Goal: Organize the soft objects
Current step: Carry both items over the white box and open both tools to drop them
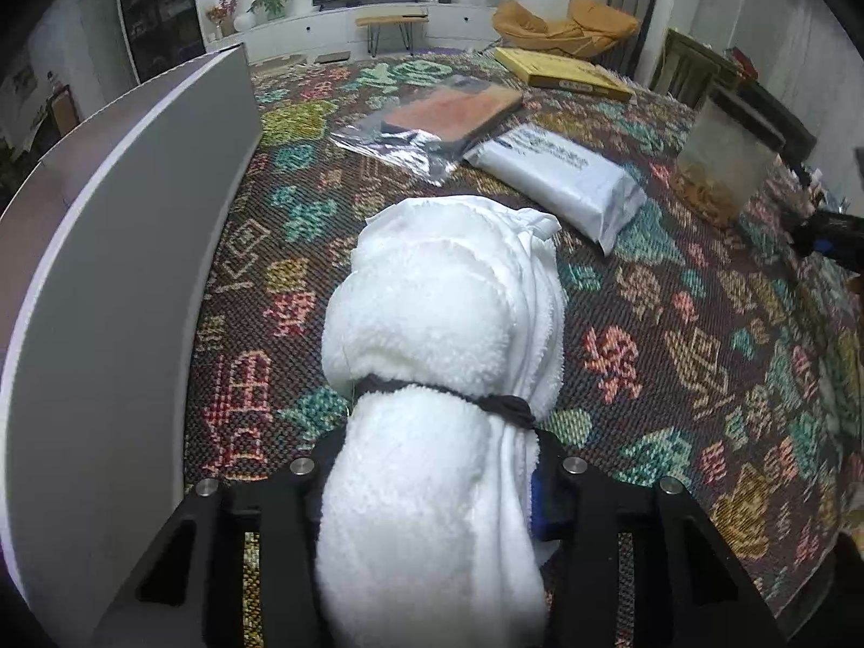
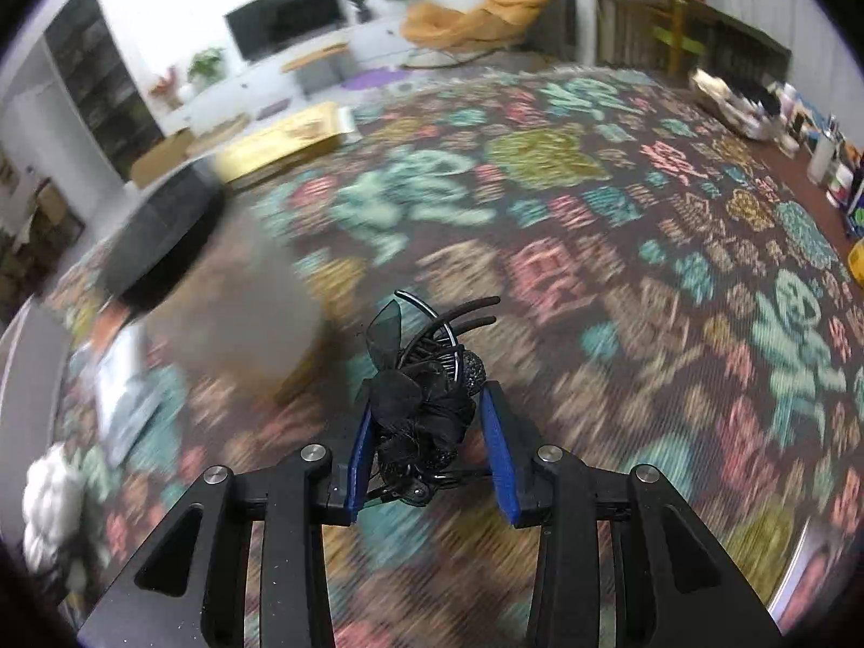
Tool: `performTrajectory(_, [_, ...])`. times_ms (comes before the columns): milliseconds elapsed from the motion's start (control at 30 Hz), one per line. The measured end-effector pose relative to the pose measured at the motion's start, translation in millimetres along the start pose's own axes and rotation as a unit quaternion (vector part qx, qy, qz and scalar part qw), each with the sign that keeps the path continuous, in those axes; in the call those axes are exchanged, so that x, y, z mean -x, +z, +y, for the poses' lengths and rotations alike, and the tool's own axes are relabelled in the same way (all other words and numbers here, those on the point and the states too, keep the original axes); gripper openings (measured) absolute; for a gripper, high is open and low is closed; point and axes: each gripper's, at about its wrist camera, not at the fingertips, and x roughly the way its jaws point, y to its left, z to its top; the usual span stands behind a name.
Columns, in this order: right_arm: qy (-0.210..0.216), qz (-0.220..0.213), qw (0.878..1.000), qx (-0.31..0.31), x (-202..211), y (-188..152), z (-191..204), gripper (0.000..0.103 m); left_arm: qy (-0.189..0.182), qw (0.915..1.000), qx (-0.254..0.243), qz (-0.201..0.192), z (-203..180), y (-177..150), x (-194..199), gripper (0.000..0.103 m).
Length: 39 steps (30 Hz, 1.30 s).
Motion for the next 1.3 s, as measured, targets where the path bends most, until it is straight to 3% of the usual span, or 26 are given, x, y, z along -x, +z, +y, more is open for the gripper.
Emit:
performTrajectory(167, [-0.004,0.007,1.0,0.017,-24.0,35.7,-4.1,0.039,-0.009,0.9997,0.024,-0.004,7.6,8.3,3.0,0.046])
performTrajectory(233, [-0.018,0.034,0.999,0.015,-39.6,45.0,-5.1,0.039,-0.011,0.9996,0.024,-0.001,7.9,11.9,2.8,0.046])
performTrajectory(367, [-0.033,0.047,0.998,0.018,-28.9,57.8,4.9,0.039,-0.025,0.9988,0.041,0.004,10.6,18.5,4.9,0.046])
performTrajectory(500, [-0.044,-0.036,0.998,0.037,27.5,79.5,19.9,0.039,-0.062,0.9954,0.069,-0.023,18.8,27.5,37.0,0.046])
performTrajectory(633, [-0.016,-0.09,0.992,0.093,97.3,86.5,80.0,0.039,-0.092,0.9895,0.088,-0.069,39.6,33.5,89.7,0.046])
performTrajectory(700, [0.025,-0.096,0.987,0.127,129.4,74.7,130.3,0.039,-0.089,0.9879,0.094,-0.084,58.0,29.4,115.0,0.046])
performTrajectory(800, [0.109,-0.082,0.976,0.172,164.6,39.3,217.4,0.039,-0.057,0.9873,0.107,-0.102,99.5,13.4,152.5,0.046])
performTrajectory(867, [0.167,-0.067,0.963,0.203,180.0,10.5,275.4,0.039,-0.028,0.987,0.115,-0.109,127.6,-0.7,173.0,0.046])
performTrajectory(1033, [0.296,-0.006,0.917,0.267,208.5,-78.9,413.2,0.04,0.069,0.98,0.149,-0.111,209.7,-38.6,210.4,0.049])
performTrajectory(1067, [0.308,0.006,0.912,0.27,210.3,-91.3,428.9,0.042,0.091,0.9772,0.16,-0.106,221.3,-44.9,212.3,0.057])
performTrajectory(1133, [0.343,0.042,0.9,0.267,208.6,-113.9,456.5,0.073,0.123,0.972,0.178,-0.092,240.2,-57.7,211.2,0.08])
performTrajectory(1167, [0.352,0.053,0.897,0.263,206.1,-122.7,463.4,0.078,0.128,0.9707,0.183,-0.09,243.9,-62.9,209.8,0.091])
performTrajectory(1300, [0.321,0.033,0.914,0.248,192.8,-134.1,441.3,0.078,0.136,0.9681,0.184,-0.102,243.4,-75.8,209.0,0.091])
